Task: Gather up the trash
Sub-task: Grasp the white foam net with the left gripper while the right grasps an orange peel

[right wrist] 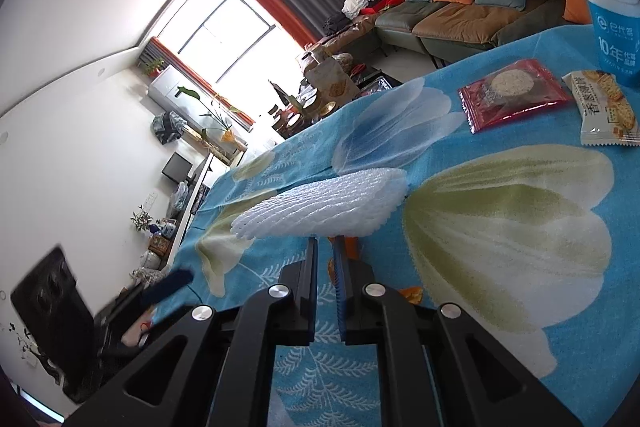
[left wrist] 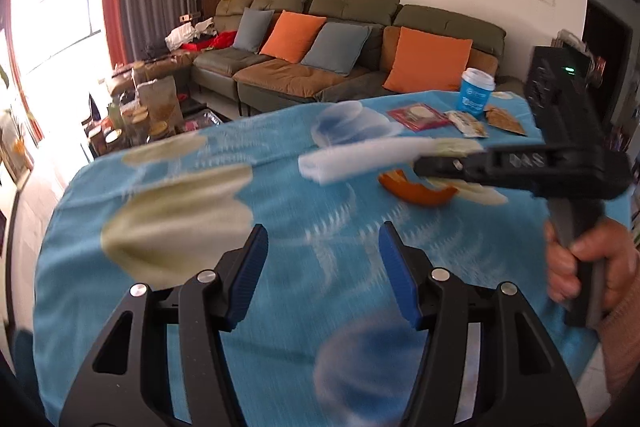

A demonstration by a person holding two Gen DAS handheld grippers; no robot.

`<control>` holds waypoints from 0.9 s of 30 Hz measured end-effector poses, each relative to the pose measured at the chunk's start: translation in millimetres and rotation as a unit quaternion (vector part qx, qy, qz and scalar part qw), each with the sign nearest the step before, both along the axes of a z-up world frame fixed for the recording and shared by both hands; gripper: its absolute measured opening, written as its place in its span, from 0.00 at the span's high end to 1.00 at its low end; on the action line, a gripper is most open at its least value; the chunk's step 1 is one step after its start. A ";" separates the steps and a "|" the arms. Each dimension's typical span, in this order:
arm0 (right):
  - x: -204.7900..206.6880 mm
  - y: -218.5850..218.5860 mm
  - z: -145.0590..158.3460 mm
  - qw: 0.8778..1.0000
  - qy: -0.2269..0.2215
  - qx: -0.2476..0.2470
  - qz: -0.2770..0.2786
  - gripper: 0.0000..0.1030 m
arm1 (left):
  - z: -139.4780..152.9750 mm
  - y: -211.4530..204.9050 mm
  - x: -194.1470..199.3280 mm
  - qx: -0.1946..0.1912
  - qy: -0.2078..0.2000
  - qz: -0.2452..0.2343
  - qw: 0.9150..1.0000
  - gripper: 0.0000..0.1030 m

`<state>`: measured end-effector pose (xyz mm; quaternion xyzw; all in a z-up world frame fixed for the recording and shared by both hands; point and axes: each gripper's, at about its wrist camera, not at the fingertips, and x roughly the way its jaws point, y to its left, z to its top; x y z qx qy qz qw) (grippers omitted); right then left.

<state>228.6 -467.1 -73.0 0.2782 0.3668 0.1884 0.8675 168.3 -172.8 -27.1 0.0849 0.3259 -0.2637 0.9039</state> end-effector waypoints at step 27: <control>-7.7 -8.7 6.4 0.999 0.001 -0.038 0.003 0.71 | -21.3 -77.5 56.7 0.108 -0.033 -0.097 0.989 0.89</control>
